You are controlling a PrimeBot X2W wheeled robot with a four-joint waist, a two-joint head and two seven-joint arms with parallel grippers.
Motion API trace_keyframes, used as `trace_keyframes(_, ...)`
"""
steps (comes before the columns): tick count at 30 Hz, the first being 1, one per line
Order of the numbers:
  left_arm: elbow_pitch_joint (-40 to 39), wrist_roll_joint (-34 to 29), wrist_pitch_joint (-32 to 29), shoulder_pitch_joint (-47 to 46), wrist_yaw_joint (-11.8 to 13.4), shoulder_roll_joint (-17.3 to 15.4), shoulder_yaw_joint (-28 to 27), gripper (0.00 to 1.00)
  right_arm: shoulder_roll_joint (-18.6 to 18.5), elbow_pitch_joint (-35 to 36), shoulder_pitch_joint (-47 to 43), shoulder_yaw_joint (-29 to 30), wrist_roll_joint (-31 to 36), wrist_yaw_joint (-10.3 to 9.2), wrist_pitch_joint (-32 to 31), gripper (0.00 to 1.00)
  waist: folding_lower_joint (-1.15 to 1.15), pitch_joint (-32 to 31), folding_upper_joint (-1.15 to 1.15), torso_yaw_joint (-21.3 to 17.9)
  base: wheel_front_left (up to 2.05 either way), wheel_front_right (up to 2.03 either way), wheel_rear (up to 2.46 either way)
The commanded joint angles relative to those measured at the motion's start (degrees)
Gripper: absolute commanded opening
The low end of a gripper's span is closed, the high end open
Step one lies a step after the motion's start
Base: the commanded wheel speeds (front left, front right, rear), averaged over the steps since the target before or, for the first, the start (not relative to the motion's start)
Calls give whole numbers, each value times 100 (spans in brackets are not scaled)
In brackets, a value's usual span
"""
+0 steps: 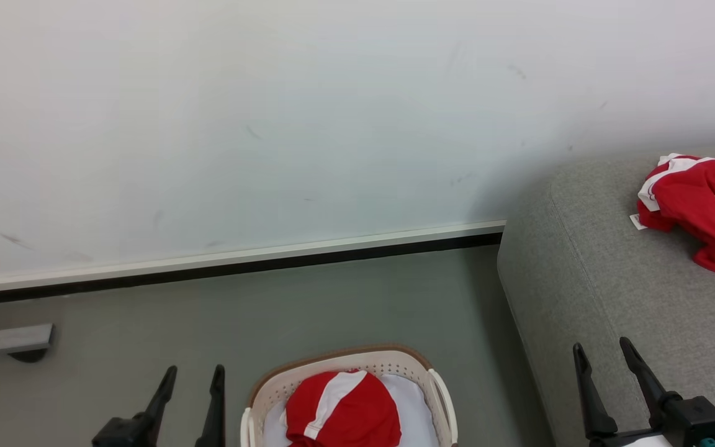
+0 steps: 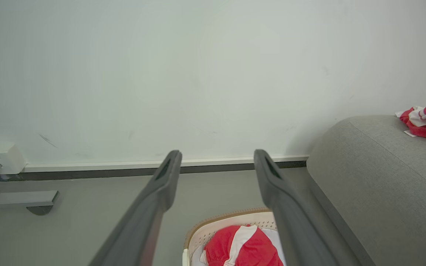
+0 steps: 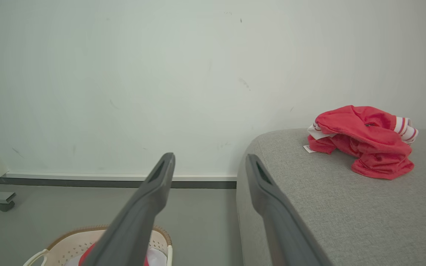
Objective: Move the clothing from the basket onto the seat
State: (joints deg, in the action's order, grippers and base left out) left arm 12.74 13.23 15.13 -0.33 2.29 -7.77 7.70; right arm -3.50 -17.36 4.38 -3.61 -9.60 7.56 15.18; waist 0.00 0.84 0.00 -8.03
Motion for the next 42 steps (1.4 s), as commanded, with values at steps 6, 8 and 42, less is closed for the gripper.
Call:
trace_keyframes(6,70,-196,2,68,-135,112,-165,100,18,-86,-19,-31,-6,-14,-6,100,0,3,0,50,0,0,0)
trace_keyframes(8,81,-242,2,57,-171,147,-207,100,20,-100,-6,-41,-14,-14,-6,100,0,12,0,62,0,0,0)
trace_keyframes(42,1973,-1269,-1248,-2797,-883,-165,837,100,62,1088,1606,-40,-482,-14,-6,100,0,2932,0,-1033,0,0,0)
